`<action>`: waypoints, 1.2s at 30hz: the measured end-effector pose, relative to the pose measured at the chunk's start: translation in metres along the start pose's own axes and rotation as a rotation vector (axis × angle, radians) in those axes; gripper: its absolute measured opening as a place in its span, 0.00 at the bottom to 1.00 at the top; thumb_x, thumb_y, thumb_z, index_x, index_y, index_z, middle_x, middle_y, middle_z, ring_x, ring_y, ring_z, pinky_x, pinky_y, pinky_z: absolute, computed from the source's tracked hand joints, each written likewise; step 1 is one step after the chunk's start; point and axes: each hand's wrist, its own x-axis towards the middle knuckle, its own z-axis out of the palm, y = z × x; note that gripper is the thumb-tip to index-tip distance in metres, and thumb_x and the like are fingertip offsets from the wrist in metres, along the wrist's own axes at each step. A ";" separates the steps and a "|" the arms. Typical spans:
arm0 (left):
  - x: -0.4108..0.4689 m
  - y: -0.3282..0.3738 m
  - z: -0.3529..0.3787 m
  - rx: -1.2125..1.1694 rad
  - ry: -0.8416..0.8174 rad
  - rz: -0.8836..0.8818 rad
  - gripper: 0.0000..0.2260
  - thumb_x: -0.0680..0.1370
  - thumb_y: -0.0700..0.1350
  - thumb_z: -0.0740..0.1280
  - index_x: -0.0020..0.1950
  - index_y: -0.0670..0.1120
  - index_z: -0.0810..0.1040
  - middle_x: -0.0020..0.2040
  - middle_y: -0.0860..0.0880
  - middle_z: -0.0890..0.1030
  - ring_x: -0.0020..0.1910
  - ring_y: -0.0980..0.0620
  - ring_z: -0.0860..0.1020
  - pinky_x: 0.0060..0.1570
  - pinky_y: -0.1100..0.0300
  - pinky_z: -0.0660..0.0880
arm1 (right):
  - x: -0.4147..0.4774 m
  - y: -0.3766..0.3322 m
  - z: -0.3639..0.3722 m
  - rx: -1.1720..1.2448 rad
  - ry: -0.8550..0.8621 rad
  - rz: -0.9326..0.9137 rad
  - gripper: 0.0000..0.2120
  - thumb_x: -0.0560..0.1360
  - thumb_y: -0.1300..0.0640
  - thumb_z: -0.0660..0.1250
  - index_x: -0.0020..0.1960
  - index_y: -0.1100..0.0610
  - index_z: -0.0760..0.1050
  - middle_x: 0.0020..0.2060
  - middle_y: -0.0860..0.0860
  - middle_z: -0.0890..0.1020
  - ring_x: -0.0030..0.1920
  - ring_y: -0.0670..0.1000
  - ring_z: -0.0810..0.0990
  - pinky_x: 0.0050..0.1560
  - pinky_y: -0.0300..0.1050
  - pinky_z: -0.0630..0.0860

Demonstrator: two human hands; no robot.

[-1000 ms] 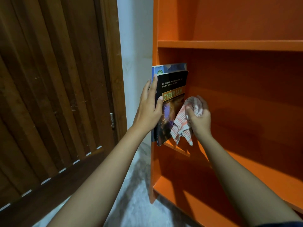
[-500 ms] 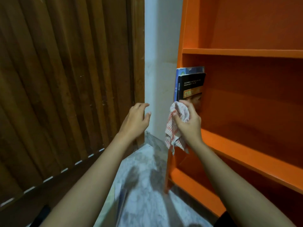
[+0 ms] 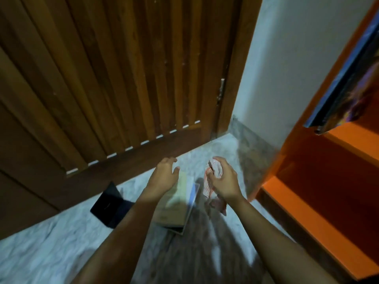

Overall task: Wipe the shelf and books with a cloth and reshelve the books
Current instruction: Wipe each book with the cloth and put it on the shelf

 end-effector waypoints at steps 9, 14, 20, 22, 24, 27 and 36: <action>0.005 -0.124 0.067 -0.026 -0.182 -0.361 0.17 0.80 0.43 0.60 0.68 0.40 0.69 0.64 0.38 0.72 0.62 0.41 0.72 0.58 0.53 0.70 | 0.009 0.085 0.099 -0.096 -0.224 0.172 0.14 0.75 0.55 0.66 0.60 0.55 0.72 0.52 0.51 0.79 0.51 0.50 0.75 0.48 0.37 0.66; 0.012 -0.162 0.092 -0.101 -0.216 -0.369 0.14 0.80 0.41 0.59 0.65 0.40 0.69 0.62 0.41 0.74 0.59 0.42 0.75 0.56 0.52 0.73 | 0.013 0.108 0.135 -0.078 -0.302 0.255 0.16 0.75 0.54 0.66 0.61 0.56 0.71 0.52 0.53 0.80 0.52 0.52 0.78 0.44 0.33 0.67; 0.024 -0.167 0.106 -0.352 -0.167 -0.399 0.17 0.81 0.50 0.56 0.68 0.44 0.66 0.59 0.50 0.72 0.55 0.50 0.75 0.53 0.56 0.73 | 0.017 0.119 0.157 -0.033 -0.354 0.290 0.24 0.76 0.54 0.67 0.70 0.54 0.66 0.62 0.53 0.77 0.61 0.53 0.76 0.50 0.28 0.65; 0.026 -0.170 0.110 -0.431 -0.144 -0.418 0.22 0.79 0.55 0.56 0.68 0.45 0.65 0.59 0.49 0.74 0.55 0.50 0.76 0.55 0.54 0.74 | 0.020 0.121 0.159 -0.005 -0.358 0.317 0.27 0.75 0.56 0.68 0.71 0.54 0.64 0.64 0.54 0.76 0.62 0.53 0.76 0.50 0.27 0.66; 0.027 -0.172 0.113 -0.493 -0.107 -0.462 0.18 0.81 0.52 0.57 0.68 0.44 0.66 0.59 0.49 0.75 0.54 0.50 0.76 0.54 0.55 0.73 | 0.021 0.122 0.161 0.025 -0.343 0.328 0.27 0.74 0.58 0.69 0.71 0.54 0.64 0.64 0.54 0.76 0.61 0.52 0.76 0.48 0.25 0.65; 0.029 -0.181 0.116 -0.531 -0.035 -0.510 0.16 0.81 0.48 0.60 0.68 0.46 0.67 0.58 0.50 0.75 0.53 0.52 0.76 0.52 0.56 0.73 | 0.019 0.122 0.164 0.059 -0.326 0.313 0.27 0.74 0.58 0.70 0.71 0.55 0.65 0.64 0.54 0.76 0.61 0.52 0.76 0.49 0.25 0.66; 0.031 -0.191 0.104 -0.804 0.070 -0.540 0.20 0.75 0.52 0.68 0.65 0.53 0.68 0.57 0.45 0.79 0.53 0.47 0.79 0.51 0.45 0.79 | 0.016 0.120 0.169 0.139 -0.325 0.331 0.24 0.75 0.57 0.69 0.69 0.52 0.67 0.54 0.45 0.77 0.52 0.44 0.75 0.42 0.19 0.69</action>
